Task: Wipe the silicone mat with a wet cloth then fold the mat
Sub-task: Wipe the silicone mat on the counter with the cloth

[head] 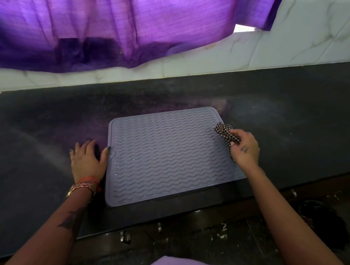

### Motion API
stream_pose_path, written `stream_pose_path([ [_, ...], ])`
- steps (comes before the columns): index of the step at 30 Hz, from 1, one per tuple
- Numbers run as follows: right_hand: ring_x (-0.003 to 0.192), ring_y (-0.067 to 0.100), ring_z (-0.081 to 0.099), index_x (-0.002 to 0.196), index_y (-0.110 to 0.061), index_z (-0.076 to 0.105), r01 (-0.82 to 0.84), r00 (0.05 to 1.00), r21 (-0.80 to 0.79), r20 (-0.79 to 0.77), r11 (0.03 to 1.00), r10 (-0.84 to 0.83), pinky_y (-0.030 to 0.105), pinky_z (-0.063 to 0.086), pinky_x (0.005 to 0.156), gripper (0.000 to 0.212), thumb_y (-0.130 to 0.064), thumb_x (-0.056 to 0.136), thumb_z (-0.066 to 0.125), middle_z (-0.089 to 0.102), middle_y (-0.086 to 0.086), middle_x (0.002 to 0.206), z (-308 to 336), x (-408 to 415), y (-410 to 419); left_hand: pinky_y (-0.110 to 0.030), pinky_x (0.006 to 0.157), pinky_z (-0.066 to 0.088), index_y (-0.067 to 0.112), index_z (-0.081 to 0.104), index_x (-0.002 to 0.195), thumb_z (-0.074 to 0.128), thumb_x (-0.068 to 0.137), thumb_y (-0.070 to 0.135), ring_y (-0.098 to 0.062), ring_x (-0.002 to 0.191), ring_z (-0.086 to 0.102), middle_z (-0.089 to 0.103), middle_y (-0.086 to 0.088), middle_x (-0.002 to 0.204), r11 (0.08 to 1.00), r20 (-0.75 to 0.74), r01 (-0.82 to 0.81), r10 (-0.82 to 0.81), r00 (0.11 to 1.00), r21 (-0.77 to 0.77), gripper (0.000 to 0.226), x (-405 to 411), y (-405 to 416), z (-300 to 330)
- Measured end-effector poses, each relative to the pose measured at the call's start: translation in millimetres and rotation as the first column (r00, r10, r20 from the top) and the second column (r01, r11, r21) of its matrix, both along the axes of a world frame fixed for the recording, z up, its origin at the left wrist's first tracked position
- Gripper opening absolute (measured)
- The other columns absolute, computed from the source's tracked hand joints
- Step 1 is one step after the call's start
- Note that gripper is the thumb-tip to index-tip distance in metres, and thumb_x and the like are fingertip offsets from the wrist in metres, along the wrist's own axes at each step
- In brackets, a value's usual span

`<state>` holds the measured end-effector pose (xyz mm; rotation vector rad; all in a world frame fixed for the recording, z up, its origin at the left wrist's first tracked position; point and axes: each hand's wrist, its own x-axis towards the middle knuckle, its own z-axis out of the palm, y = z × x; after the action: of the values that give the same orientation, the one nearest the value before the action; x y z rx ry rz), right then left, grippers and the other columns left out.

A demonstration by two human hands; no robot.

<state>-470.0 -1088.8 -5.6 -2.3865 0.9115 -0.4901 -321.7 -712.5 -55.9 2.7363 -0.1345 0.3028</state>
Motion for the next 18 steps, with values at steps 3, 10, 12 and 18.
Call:
stream_pose_path([
  [3,0.107,0.036,0.050,0.124,-0.016,0.056,-0.078,0.989,-0.101,-0.134,0.992,0.064,0.035,0.041,0.090,0.045,-0.001,0.081,0.051,0.050,0.015,0.125,-8.1,9.0,11.0,-0.052,0.115,0.015,0.001,0.051,0.126,0.038,0.083,0.052,-0.043,0.135,0.028,0.049,-0.022,0.135,1.000,-0.001,-0.005,0.005,1.000,-0.008,0.068,-0.7,-0.8,0.9],
  [10,0.109,0.027,0.058,0.113,-0.022,0.066,-0.178,0.984,0.062,0.004,0.982,0.178,0.030,0.042,0.097,0.041,-0.002,0.077,0.064,0.063,0.008,0.119,-2.2,32.9,-2.9,-0.052,0.114,0.015,0.002,0.051,0.126,0.048,0.090,0.046,-0.042,0.135,0.028,0.048,-0.020,0.136,1.000,-0.009,-0.021,0.021,1.000,0.000,0.057,1.0,-0.2,-0.3],
  [12,0.109,0.030,0.058,0.115,-0.021,0.065,-0.107,0.994,0.002,0.008,0.994,0.107,0.032,0.043,0.097,0.042,-0.003,0.077,0.063,0.063,0.011,0.119,4.3,43.8,-14.8,-0.052,0.115,0.014,0.002,0.051,0.127,0.051,0.090,0.043,-0.041,0.136,0.027,0.048,-0.019,0.137,1.000,-0.018,-0.030,0.030,0.999,0.003,0.055,1.5,-0.9,-0.6],
  [18,0.112,0.037,0.052,0.124,-0.019,0.059,-0.091,0.983,-0.046,-0.164,0.995,0.082,0.034,0.040,0.098,0.044,-0.006,0.082,0.053,0.052,0.017,0.125,-8.2,71.8,-1.9,-0.051,0.115,0.014,0.004,0.049,0.129,0.047,0.090,0.046,-0.038,0.137,0.026,0.047,-0.018,0.139,0.999,-0.026,-0.043,0.044,0.999,0.025,0.057,3.1,-2.4,-0.7],
])
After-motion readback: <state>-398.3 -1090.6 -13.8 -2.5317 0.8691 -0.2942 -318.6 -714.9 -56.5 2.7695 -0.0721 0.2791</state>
